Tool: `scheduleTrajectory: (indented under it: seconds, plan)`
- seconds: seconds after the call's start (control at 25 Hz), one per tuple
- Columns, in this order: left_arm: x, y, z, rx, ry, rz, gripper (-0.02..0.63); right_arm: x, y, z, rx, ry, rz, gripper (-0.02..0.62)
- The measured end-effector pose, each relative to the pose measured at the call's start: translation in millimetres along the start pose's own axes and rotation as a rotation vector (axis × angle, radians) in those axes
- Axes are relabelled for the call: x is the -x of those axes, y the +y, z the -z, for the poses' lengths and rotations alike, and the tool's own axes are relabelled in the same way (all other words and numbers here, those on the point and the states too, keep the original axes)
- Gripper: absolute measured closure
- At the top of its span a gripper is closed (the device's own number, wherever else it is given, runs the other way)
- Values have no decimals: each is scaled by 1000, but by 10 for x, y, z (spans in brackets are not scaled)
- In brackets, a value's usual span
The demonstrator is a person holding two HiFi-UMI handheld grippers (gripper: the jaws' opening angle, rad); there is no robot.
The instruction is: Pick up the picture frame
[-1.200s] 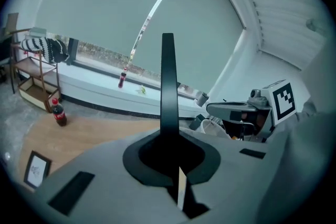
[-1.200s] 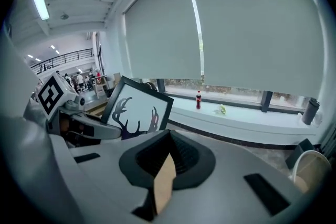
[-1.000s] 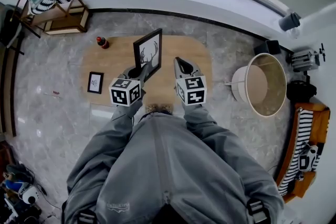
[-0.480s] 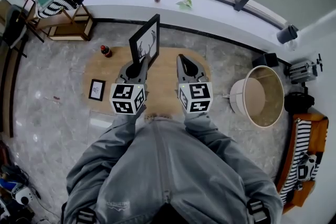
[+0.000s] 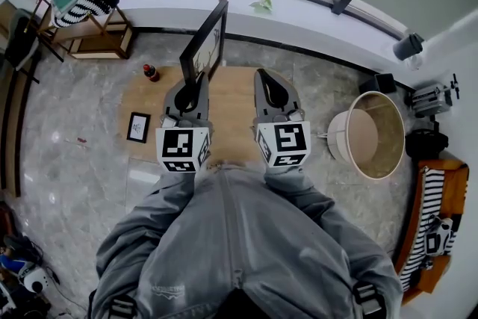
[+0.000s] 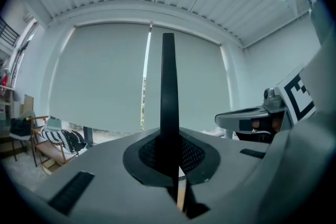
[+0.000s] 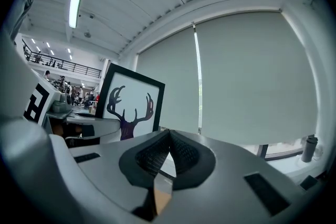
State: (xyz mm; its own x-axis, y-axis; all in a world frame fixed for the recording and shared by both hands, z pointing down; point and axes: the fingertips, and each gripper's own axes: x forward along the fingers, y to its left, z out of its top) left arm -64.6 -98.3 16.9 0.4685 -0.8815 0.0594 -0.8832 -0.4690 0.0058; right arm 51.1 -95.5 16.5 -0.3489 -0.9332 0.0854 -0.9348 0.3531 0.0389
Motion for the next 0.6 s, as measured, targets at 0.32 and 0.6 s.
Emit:
scheduleTrajectory:
  seconds: [0.32,0.6]
  plan:
    - [162,-103,-89,5,-26,-9,581,155,63,-106,3,-27,-1,565]
    - [230,-85,-86,-6,-26,-19,582,214,135,-90,2,-26,-5,565]
